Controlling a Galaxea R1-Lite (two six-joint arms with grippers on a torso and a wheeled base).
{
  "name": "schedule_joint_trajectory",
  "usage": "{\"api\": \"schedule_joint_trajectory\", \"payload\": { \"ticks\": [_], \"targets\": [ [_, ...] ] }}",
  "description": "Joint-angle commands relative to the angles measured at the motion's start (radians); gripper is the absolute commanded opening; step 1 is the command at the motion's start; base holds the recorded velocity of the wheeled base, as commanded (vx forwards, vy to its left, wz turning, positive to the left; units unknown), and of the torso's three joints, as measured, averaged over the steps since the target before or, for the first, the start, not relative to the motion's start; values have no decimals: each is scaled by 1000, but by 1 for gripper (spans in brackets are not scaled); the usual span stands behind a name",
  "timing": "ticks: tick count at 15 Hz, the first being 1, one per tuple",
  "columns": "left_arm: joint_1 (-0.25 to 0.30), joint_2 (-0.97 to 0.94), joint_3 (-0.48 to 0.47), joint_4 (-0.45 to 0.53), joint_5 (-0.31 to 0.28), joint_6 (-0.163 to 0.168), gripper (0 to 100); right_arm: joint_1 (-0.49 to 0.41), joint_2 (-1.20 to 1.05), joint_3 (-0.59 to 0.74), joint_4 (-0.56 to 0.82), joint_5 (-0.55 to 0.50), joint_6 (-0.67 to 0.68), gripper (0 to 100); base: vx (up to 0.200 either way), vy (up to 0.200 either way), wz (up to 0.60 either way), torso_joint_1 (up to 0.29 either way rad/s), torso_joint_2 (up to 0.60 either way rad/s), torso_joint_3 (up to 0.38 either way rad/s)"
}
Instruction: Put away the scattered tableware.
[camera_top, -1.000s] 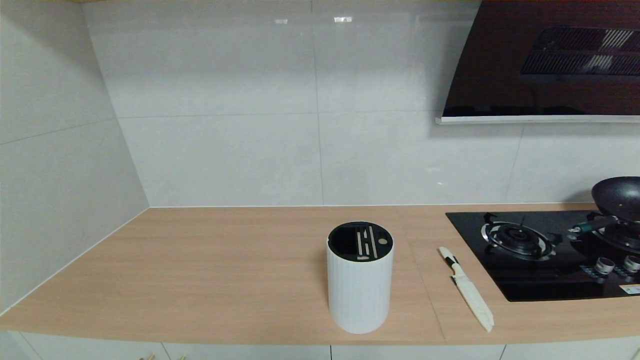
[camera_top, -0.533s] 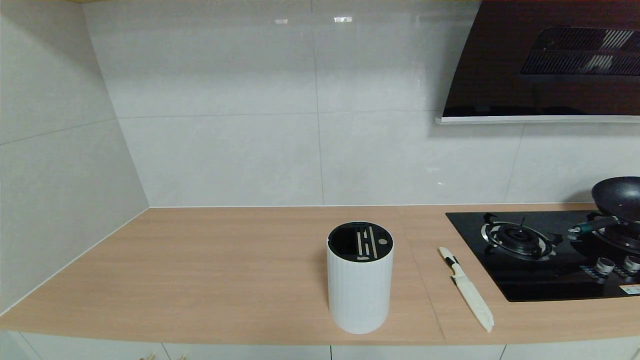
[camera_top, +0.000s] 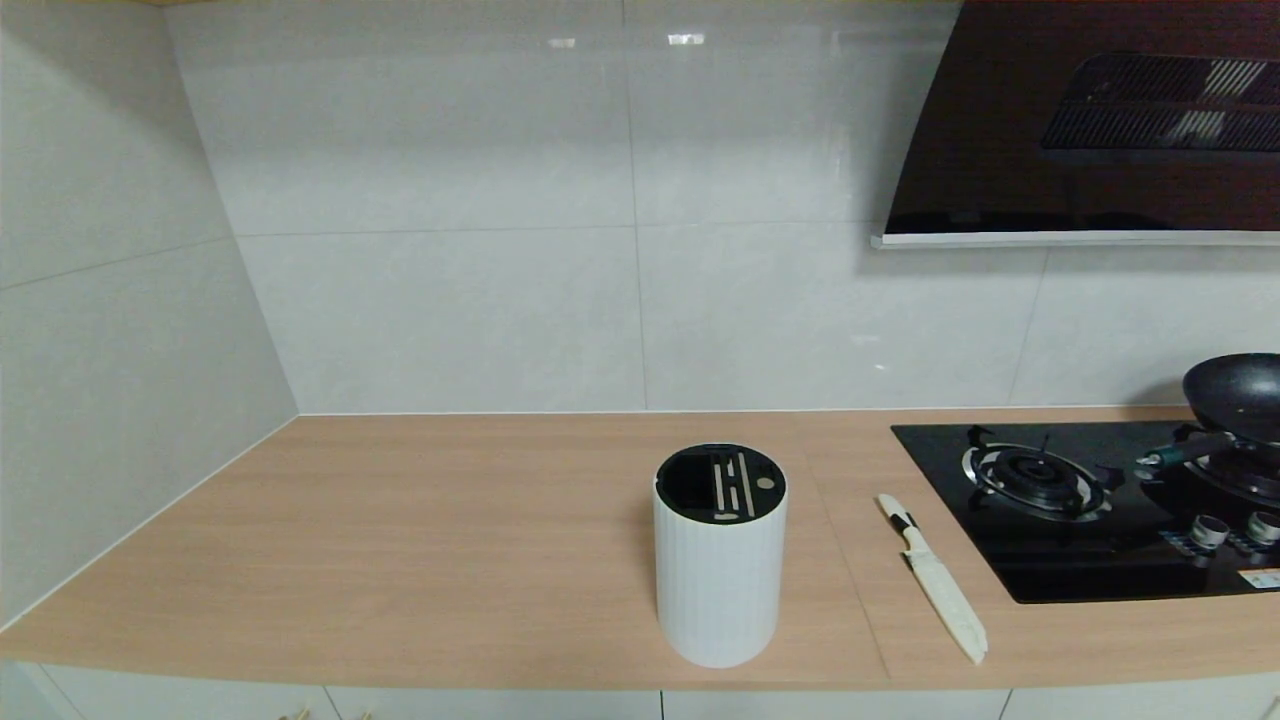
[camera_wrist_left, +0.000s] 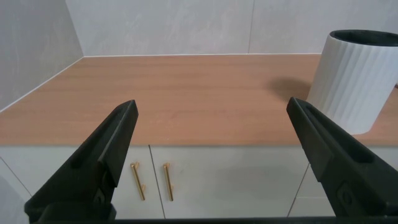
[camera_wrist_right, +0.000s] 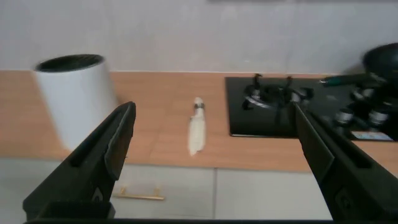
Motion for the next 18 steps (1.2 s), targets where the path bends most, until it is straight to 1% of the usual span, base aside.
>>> {"api": "schedule_joint_trajectory", "payload": {
  "ticks": [1,3,5,7,8,10,11,13,15,16,17,18],
  "targets": [
    [0,0,0,0,0,1,100,24,389,-76,-14,11,5,100,0,0,0,0,0,0],
    [0,0,0,0,0,1,100,29,619,-142,-25,11,5,100,0,0,0,0,0,0],
    [0,0,0,0,0,1,100,60,823,-219,-31,12,6,100,0,0,0,0,0,0],
    [0,0,0,0,0,1,100,71,1001,-283,-80,12,5,100,0,0,0,0,0,0],
    [0,0,0,0,0,1,100,72,1105,-306,-137,11,3,100,0,0,0,0,0,0],
    [-1,0,0,0,0,-1,100,84,1299,-318,-313,9,2,100,0,0,0,0,0,0],
    [0,0,0,0,0,-1,100,97,1417,-320,-430,-1,2,100,0,0,0,0,0,0],
    [0,0,0,0,0,1,100,117,1613,-332,-603,-37,3,100,0,0,0,0,0,0],
    [0,0,0,0,0,-1,100,118,1754,-363,-693,-50,3,100,0,0,0,0,0,0],
    [0,0,0,0,0,-1,100,118,1754,-363,-693,-50,3,100,0,0,0,0,0,0],
    [0,0,0,0,0,-1,100,118,1926,-433,-787,-52,3,100,0,0,0,0,0,0],
    [0,0,0,0,0,1,100,118,1961,-452,-802,-53,3,100,0,0,0,0,0,0]
  ]
}}
